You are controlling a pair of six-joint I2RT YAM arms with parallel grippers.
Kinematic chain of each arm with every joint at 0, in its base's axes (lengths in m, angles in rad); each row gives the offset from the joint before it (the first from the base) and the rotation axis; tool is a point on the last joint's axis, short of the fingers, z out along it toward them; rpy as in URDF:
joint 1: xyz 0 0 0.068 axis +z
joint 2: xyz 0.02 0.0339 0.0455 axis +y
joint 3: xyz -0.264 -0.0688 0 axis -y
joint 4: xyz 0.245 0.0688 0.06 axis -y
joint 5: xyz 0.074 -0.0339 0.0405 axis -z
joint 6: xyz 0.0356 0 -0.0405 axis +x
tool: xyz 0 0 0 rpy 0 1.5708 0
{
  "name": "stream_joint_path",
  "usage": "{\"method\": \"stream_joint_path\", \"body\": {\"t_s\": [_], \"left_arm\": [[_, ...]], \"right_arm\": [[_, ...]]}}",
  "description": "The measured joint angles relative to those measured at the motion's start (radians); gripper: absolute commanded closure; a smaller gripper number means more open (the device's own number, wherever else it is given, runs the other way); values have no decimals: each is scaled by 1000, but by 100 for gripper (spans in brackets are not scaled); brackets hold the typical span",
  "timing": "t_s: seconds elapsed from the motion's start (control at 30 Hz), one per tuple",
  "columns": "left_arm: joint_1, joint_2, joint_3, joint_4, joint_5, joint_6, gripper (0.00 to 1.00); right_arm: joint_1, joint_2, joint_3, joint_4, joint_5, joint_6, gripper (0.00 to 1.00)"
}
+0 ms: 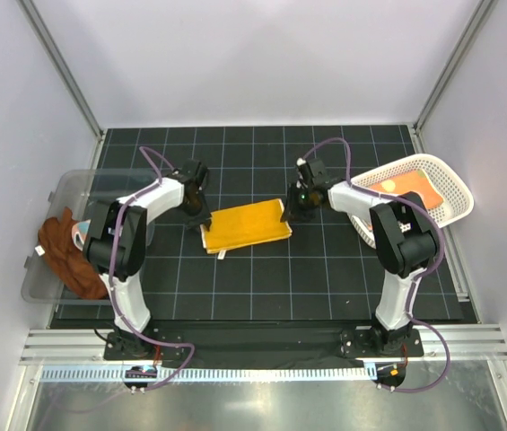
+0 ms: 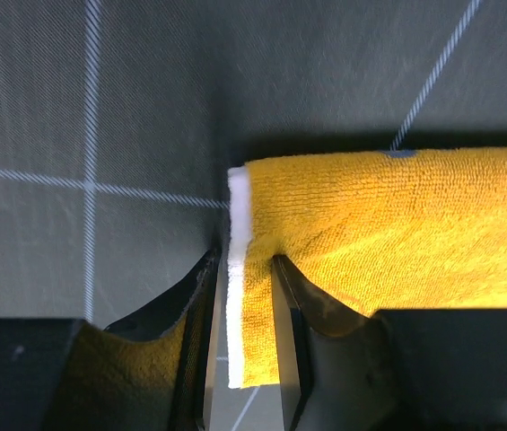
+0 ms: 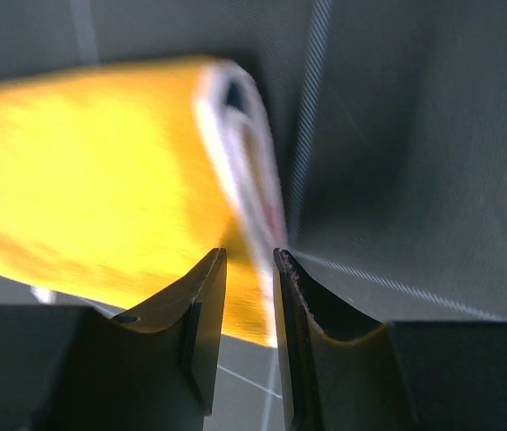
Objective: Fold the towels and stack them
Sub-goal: Fold the towel, then neatly place the folded towel into the bin
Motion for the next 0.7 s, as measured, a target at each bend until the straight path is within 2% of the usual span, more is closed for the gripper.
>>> {"method": "stream_joint_path", "body": {"t_s": [0.17,0.27,0.3,0.37,0.5,0.6,0.7], "left_arm": [[32,19,43,-5,-10,18,66],[39,26,82,-19,-19,29,64],[39,21,91,-25,-23,33,63],[38,-10,90,-41,-25,45,61],[32,-105,66,-54,-14,49,61],[28,-209,-14,-21,29,42,65],[25,-249,-117,26,79,18,71]], "right_arm": [[5,-47,-139,85,-23,51,64],[18,-102,-188,75,-20,58,54],[21,-116,-188,65,-17,58,48],[24,-141,-179,52,-12,49,42],[24,-152,-98,25,12,40,36],[24,-144,-58,36,19,35,31],[24,-108,-43,54,24,24,30]]}}
